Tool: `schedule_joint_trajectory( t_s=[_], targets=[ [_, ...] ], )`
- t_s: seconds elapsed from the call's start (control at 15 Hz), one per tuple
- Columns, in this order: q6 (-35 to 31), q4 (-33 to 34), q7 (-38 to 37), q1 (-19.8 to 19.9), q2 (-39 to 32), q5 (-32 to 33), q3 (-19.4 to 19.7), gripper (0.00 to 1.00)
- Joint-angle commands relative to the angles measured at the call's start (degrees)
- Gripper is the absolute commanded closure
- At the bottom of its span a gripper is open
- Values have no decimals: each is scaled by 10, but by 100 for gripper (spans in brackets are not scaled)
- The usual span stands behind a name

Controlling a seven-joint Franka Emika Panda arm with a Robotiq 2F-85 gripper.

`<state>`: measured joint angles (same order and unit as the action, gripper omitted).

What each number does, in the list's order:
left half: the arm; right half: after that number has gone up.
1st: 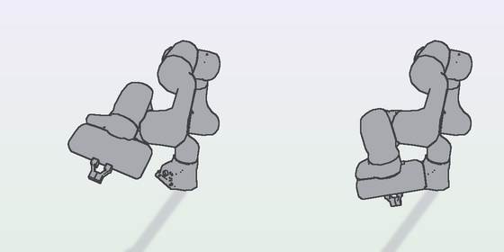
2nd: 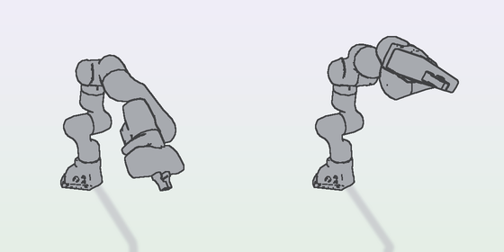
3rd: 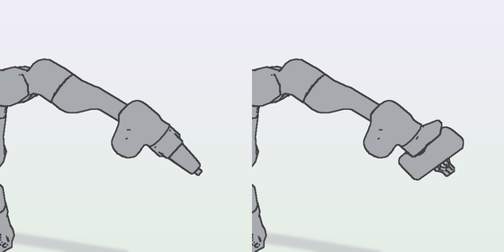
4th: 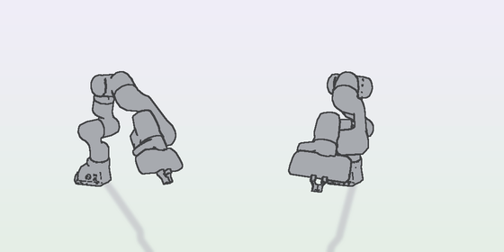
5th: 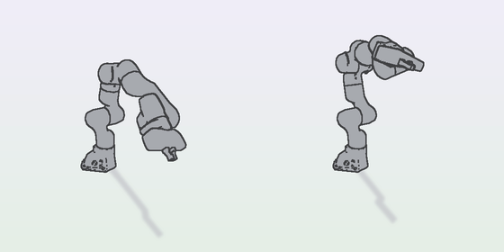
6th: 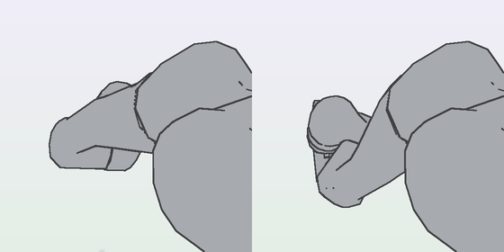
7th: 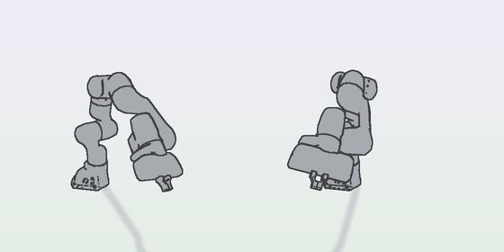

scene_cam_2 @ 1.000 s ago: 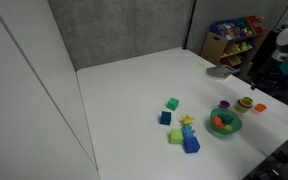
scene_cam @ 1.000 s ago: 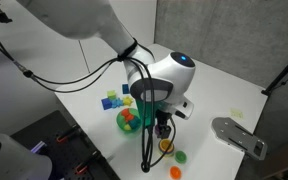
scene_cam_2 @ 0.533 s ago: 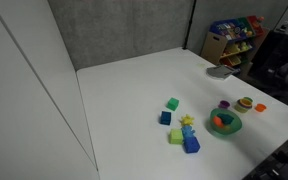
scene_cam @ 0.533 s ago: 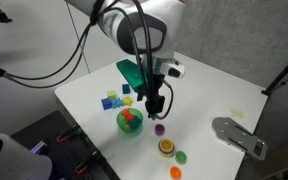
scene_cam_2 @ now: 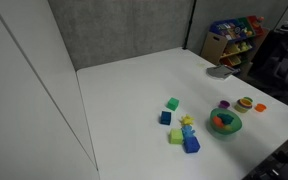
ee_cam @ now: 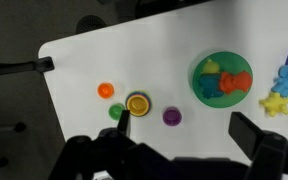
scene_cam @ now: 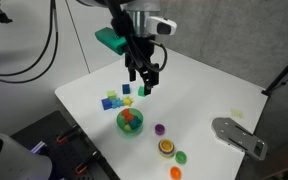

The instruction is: Place the yellow cup in the pink cup

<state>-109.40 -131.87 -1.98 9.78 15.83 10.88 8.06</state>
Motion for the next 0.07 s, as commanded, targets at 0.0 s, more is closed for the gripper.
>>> schedule_joint_trajectory(
  t_s=[0.0],
  targets=[
    [4,-3,1,-1,6,0,0,0]
  ],
)
